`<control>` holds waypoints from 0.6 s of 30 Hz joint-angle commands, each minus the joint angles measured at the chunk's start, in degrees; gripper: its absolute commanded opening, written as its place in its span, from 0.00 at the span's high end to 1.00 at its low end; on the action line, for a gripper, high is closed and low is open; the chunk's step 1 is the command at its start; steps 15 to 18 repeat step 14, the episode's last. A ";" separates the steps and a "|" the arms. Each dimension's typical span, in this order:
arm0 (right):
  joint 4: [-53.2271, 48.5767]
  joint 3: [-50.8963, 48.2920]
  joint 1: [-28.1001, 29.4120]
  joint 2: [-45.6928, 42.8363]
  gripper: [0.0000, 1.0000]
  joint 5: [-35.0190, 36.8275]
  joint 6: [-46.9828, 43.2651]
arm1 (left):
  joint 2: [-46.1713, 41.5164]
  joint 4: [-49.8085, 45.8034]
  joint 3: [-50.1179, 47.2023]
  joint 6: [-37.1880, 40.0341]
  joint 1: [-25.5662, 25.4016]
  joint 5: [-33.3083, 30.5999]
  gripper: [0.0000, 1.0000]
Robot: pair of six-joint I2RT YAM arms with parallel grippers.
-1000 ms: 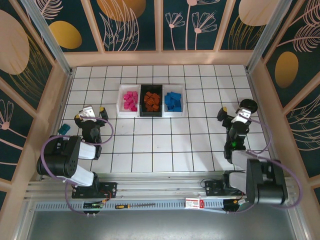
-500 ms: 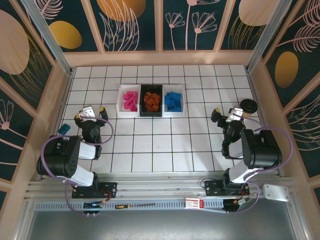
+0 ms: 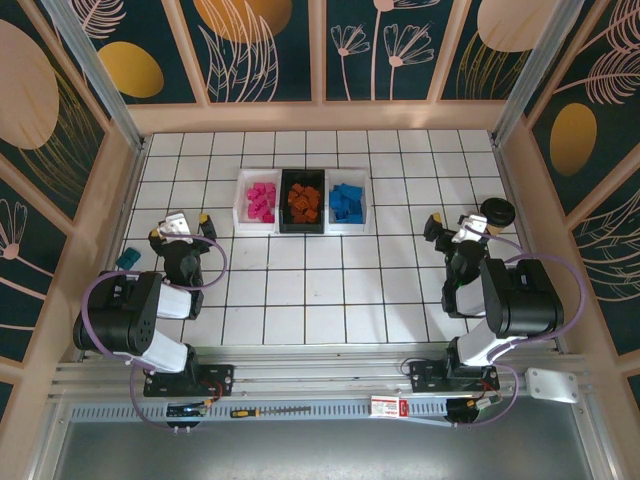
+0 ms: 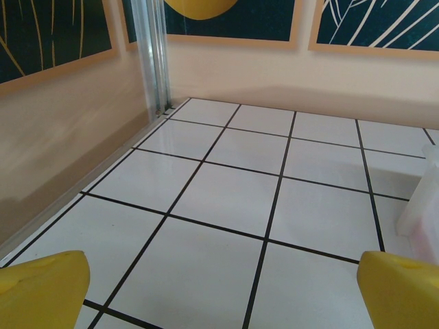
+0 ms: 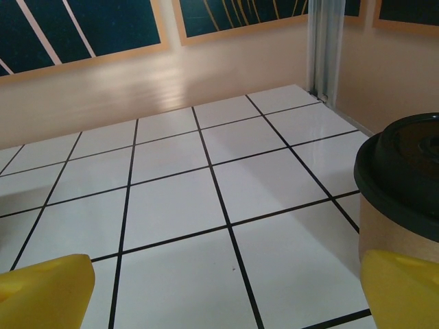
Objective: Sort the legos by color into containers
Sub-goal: Reset both arms
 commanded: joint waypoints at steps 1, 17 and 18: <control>2.87 0.42 0.23 0.33 0.01 2.05 -0.72 | -0.07 2.81 0.46 -0.93 0.48 0.16 0.01; 3.04 0.51 0.33 0.33 0.01 2.13 -0.77 | -0.09 2.81 0.45 -0.94 0.43 0.13 0.01; 3.04 0.51 0.33 0.33 0.01 2.13 -0.77 | -0.09 2.81 0.45 -0.94 0.43 0.13 0.01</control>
